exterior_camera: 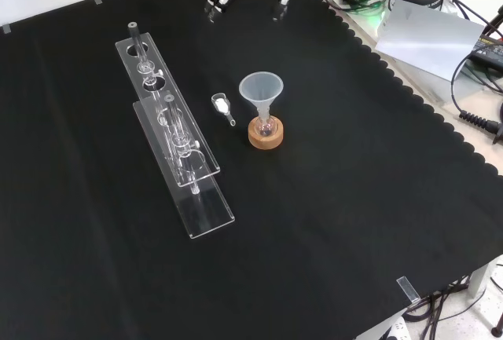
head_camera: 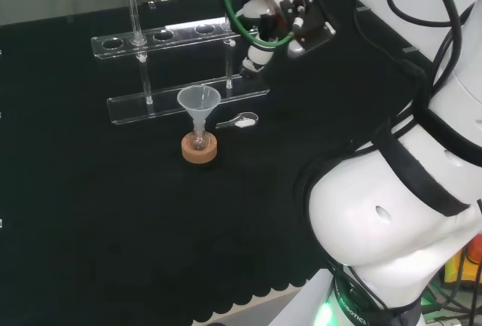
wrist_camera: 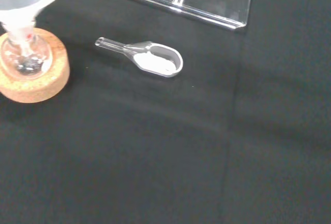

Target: Pick up the weighing funnel.

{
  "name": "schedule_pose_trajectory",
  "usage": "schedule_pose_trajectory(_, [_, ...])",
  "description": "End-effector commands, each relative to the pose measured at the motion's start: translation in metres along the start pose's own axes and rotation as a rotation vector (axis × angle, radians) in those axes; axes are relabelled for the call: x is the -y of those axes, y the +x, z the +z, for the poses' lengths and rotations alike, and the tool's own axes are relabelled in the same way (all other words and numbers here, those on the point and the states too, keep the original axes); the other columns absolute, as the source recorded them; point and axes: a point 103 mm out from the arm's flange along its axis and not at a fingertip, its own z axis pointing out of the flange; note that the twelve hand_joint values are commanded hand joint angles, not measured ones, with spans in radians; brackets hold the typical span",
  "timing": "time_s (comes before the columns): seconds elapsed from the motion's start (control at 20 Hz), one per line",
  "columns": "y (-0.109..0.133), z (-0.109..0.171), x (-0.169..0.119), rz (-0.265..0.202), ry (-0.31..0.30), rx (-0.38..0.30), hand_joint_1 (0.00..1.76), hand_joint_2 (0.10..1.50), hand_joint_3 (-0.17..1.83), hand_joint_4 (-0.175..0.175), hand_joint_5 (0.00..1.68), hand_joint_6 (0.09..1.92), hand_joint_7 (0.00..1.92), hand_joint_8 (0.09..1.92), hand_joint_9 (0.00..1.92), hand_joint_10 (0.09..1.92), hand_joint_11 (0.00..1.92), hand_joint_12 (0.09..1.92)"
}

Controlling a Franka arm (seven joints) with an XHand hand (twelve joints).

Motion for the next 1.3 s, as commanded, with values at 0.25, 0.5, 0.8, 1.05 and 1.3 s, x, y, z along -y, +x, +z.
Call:
schedule_pose_trajectory(0.25, [-0.019, 0.029, -0.014, 0.01, -0.007, -0.078, 0.71, 0.72, 0.43, -0.033, 0.31, 0.09, 0.18, 0.66, 0.44, 0.64, 0.25, 1.37])
schedule_pose_trajectory(0.5, [-0.019, 0.049, -0.032, 0.006, -0.017, -0.103, 0.72, 0.72, 0.46, -0.037, 0.36, 0.09, 0.25, 0.67, 0.54, 0.62, 0.29, 1.35])
schedule_pose_trajectory(0.8, [-0.019, 0.079, -0.058, -0.008, 0.004, -0.134, 0.75, 0.71, 0.48, -0.039, 0.44, 0.09, 0.33, 0.68, 0.62, 0.6, 0.34, 1.34])
schedule_pose_trajectory(1.05, [-0.019, 0.107, -0.077, -0.022, 0.028, -0.172, 0.78, 0.72, 0.5, -0.039, 0.48, 0.09, 0.37, 0.69, 0.65, 0.6, 0.37, 1.33])
schedule_pose_trajectory(1.3, [-0.016, 0.133, -0.095, -0.036, 0.071, -0.186, 0.8, 0.72, 0.52, -0.039, 0.49, 0.09, 0.38, 0.68, 0.66, 0.58, 0.39, 1.31])
